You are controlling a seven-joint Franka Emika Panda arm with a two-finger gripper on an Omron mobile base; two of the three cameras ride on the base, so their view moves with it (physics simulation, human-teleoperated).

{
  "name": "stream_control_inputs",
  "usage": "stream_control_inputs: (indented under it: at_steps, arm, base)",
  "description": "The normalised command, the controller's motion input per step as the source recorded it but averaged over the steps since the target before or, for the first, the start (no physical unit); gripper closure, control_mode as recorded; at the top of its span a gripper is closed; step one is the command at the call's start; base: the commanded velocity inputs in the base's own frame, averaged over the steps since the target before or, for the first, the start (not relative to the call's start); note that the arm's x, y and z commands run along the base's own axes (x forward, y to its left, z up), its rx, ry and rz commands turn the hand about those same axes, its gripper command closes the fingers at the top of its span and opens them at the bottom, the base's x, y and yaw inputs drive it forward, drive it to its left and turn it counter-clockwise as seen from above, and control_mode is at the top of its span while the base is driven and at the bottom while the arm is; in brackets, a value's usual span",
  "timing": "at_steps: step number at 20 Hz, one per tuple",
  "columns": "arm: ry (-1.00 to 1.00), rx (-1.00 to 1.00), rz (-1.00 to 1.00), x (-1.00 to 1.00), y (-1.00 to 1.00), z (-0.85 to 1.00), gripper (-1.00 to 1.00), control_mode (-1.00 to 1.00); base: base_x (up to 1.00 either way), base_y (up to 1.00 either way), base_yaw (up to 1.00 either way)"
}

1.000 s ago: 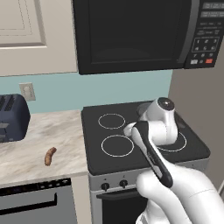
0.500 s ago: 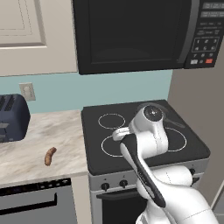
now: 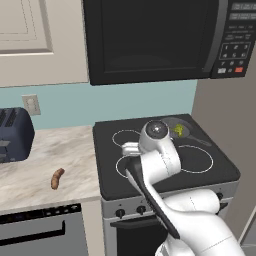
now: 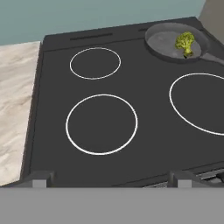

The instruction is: Put the broccoli and potato in the pan. Then turn on the rear right burner and set the heat to medium.

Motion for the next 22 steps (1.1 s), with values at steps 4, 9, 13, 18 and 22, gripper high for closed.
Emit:
stream_control_inputs:
  at_steps: [4,9,13,18,22]
  arm:
    - [0.00,0.15,-0.25,-0.01,0.16,0.11,-1.00,-1.00]
    - [-0.02,0.22,-0.11,0.00,0.35,0.09,-1.00,-1.00]
    - [0.00,0.17,0.00,0.00,0.46,0.17,-1.00,-1.00]
    - [0.08,0.11,0.09,0.00,0.34,0.05,-1.00,-1.00]
    - [0.09,0.04,0.16,0.00,0.32,-0.19,-1.00,-1.00]
  base:
    - [0.00,0.00,0.00]
    - [0.00,0.00,0.00]
    - [0.00,0.00,0.00]
    - [0.00,0.00,0.00]
    - [0.00,0.00,0.00]
